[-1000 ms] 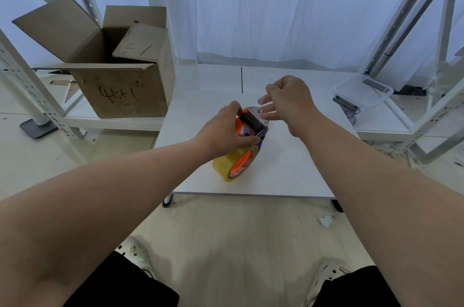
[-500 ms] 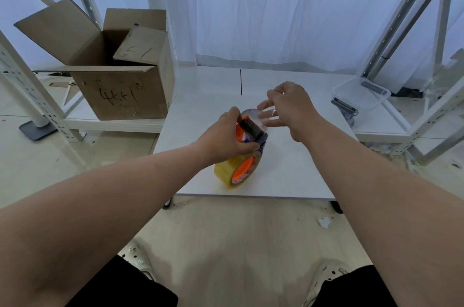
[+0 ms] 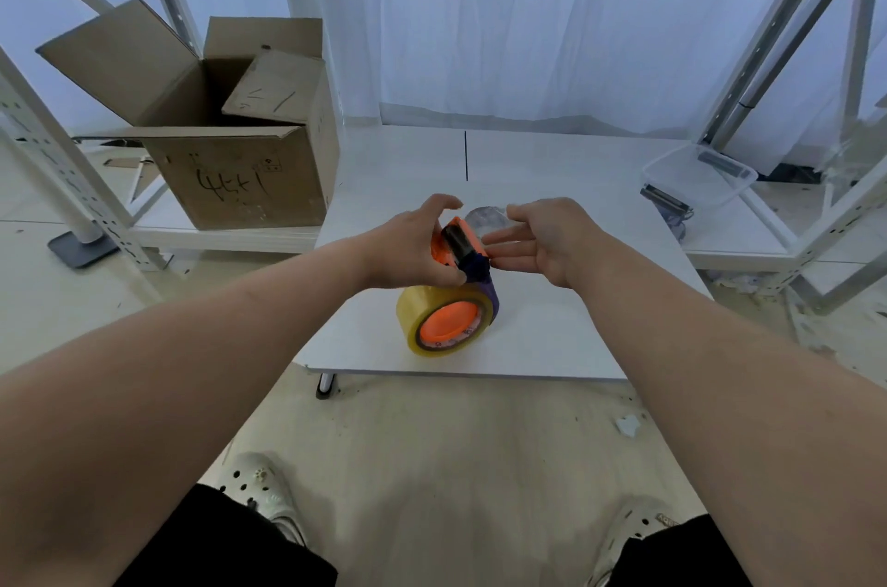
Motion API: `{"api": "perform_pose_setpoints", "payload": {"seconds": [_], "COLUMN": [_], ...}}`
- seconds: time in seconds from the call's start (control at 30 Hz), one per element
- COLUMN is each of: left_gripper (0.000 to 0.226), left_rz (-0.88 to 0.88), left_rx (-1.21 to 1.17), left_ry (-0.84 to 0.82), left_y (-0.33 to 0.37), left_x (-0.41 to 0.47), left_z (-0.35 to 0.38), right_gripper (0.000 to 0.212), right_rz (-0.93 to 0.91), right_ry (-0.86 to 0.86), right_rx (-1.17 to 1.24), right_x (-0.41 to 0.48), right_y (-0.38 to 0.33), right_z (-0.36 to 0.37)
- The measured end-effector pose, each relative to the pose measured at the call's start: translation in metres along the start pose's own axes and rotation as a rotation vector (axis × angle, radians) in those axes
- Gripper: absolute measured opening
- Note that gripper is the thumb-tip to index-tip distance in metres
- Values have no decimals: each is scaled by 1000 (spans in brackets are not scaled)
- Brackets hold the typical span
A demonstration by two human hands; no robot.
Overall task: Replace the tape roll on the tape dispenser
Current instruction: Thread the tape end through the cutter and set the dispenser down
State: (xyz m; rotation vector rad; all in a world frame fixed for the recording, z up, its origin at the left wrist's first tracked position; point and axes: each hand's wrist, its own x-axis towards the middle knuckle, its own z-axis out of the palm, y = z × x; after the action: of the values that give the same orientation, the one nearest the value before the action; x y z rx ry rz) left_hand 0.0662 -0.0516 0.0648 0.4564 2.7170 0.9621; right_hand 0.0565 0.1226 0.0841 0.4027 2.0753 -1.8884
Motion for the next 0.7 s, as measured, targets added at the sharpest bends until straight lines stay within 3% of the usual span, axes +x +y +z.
{"api": "perform_pose_setpoints", "payload": {"seconds": [0.33, 0.47, 0.7], "left_gripper": [63, 64, 71], "left_rz": [-7, -4, 3], "left_rx": [-101, -80, -67], "left_ry": [124, 110, 58], "left_y": [4, 0, -18], "left_x": [2, 0, -10], "left_z": [8, 8, -2], "right_gripper": [5, 14, 9], "right_rz": [-90, -37, 158], "right_ry": [65, 77, 23], "right_rx": [21, -10, 60], "right_x": [6, 9, 10], "right_y": [-3, 2, 2], "right_z": [1, 1, 14]}}
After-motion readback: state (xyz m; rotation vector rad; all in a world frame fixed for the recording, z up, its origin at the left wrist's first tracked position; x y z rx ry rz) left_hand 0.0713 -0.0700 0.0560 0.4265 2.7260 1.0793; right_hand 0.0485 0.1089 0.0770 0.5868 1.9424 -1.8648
